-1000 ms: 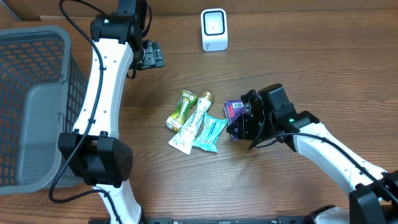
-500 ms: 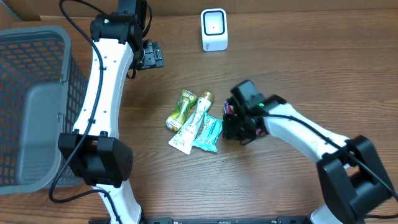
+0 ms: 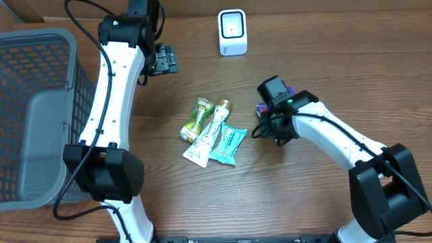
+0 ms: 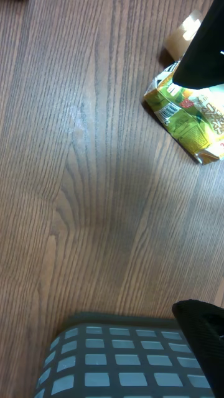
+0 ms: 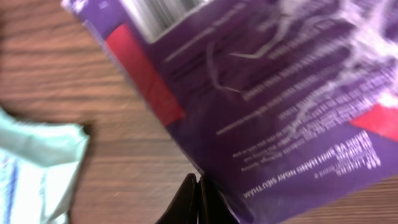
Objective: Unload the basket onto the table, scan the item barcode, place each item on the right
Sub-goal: 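Grasp the purple bag with the right gripper and slide it rightward, then release the purple bag and raise the right gripper to the upper right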
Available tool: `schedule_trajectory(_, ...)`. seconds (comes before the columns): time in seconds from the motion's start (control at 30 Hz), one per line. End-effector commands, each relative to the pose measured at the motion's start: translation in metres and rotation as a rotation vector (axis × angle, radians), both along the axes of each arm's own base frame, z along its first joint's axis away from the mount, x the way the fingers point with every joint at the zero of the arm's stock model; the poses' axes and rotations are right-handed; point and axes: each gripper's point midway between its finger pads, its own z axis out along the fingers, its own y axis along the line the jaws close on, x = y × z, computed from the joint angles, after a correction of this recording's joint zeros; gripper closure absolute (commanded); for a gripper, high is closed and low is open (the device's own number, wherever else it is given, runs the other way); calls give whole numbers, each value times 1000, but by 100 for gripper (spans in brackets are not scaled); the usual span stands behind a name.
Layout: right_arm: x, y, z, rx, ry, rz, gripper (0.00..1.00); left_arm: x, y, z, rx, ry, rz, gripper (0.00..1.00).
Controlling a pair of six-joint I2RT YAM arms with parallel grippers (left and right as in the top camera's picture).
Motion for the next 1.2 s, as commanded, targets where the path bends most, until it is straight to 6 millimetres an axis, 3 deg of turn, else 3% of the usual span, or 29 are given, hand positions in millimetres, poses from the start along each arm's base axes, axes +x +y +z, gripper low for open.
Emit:
schedule_trajectory(0.0, 17, -22, 6, -77, -54, -17, 96, 1, 1, 13, 7, -36, -5, 0)
schedule_trajectory(0.07, 22, -26, 12, -65, -60, -15, 96, 1, 1, 13, 7, -35, -5, 1)
schedule_trajectory(0.17, 33, -22, 41, -10, -87, -24, 96, 1, 1, 13, 7, -35, -5, 0)
schedule_trajectory(0.23, 45, -17, 76, 42, -131, -16, 96, 1, 1, 13, 7, -35, -5, 0)
schedule_trajectory(0.37, 85, -22, 170, 142, -322, -70, 90, 1, 1, 13, 7, -35, -5, 0)
schedule_trajectory(0.43, 111, -38, 220, 171, -464, -118, 83, 1, 1, 13, 7, -35, -5, 0)
schedule_trajectory(0.57, 148, -101, 280, 92, -693, -279, 83, 1, 1, 13, 7, -36, -5, 1)
schedule_trajectory(0.7, 169, -159, 301, 68, -811, -394, 84, 1, 1, 13, 7, -35, -5, 0)
schedule_trajectory(0.83, 169, -208, 306, 31, -840, -491, 83, 1, 1, 13, 7, -35, -5, 0)
schedule_trajectory(0.97, 164, -241, 305, 8, -841, -561, 82, 1, 1, 13, 7, -35, -5, 0)
schedule_trajectory(1.17, 160, -270, 308, -12, -858, -625, 75, 1, 1, 13, 7, -35, -5, 0)
